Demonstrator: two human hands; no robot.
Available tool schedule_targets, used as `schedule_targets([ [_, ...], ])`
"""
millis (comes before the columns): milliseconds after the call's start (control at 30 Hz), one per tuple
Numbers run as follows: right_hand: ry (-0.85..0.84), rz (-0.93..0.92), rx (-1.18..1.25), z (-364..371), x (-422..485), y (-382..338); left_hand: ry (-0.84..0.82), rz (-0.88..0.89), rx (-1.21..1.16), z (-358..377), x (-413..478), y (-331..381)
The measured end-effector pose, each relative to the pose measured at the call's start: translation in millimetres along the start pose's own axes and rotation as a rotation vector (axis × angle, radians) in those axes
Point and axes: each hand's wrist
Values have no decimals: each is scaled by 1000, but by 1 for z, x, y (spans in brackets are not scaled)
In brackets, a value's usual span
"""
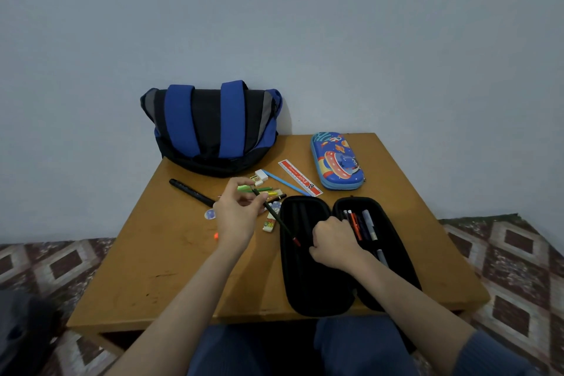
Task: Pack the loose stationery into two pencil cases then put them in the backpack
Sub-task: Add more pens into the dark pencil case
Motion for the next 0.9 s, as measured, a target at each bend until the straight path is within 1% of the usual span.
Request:
schedule_targets([
  [100,-15,-15,94,-5,-2,1,2,-9,15,-1,3,-2],
  [200,38,44,397,0,-2,8,13,-42,0,1,4,-3],
  [267,85,77,592,3,-4,15,-2,-110,-26,8,5,-6],
  [333,111,88,728,2,-6,18,-93,-202,-12,21,7,-9],
  [367,102,92,779,5,-7,20,-171,-256,42,30,5,-13],
  [400,98,88,810,4,-7,20,-250,-286,107,41,3,-15],
  [467,86,77,838,5,-7,21,-388,-282,236,61,-4,-22],
  [500,88,76,850,6,-7,23,-436,-272,290,71,-7,-26],
  [567,87,72,901,7,-7,27,-471,-286,349,81,-8,-33],
  [667,72,40,996,7,-9,32,-456,-396,294,78,-2,-35],
  [767,91,40,1027,7,-7,36,-507,-505,161,70,-1,-27],
  [833,148,50,1065,7,-6,42,-556,-548,98,65,-5,-20],
  [900,223,46,1023,9,-5,47,-627,-595,27,62,-10,-14],
])
Point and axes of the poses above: each hand's wrist, its own x-axis towards the middle knuckle, its own z-axis out of the palm, y = z × x, and after that the axes turned 8 degrees about -y, right-handed
